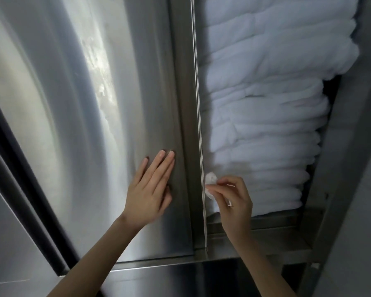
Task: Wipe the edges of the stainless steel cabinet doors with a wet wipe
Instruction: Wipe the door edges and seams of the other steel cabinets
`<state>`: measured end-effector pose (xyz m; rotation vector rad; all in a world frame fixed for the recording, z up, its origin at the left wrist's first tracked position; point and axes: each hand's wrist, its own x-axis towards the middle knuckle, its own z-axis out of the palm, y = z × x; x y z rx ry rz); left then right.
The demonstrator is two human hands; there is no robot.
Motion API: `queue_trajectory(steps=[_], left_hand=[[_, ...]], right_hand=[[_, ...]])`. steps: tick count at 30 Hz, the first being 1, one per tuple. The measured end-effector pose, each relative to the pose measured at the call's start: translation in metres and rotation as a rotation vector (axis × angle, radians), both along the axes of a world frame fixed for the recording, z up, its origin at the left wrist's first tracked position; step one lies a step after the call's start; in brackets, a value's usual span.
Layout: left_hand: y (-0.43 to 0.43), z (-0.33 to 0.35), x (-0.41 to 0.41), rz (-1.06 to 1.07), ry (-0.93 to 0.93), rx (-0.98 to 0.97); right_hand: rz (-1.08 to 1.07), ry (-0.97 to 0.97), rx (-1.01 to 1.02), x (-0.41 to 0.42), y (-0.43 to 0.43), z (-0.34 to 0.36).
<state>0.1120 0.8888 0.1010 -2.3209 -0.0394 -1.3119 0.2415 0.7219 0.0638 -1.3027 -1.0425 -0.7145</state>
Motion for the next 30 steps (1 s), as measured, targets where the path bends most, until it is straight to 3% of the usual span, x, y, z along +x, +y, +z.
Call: queue_trajectory(steps=[5, 12, 20, 26, 30], left_hand=[[0.0, 0.0, 0.0, -0.017, 0.001, -0.024], [-0.017, -0.029, -0.007, 0.009, 0.05, -0.142], [-0.02, -0.048, -0.02, 0.031, 0.154, -0.15], [-0.018, -0.05, -0.019, 0.095, 0.172, -0.111], [-0.02, -0.048, -0.019, 0.118, 0.189, -0.106]], right_hand=[[0.041, -0.039, 0.006, -0.01, -0.004, -0.023], [-0.095, -0.024, -0.238, -0.017, 0.002, -0.085], [-0.161, -0.065, -0.053, -0.011, 0.017, -0.047], [-0.174, 0.067, -0.402, -0.035, -0.003, -0.147], [-0.179, 0.092, -0.472, -0.04, -0.005, -0.143]])
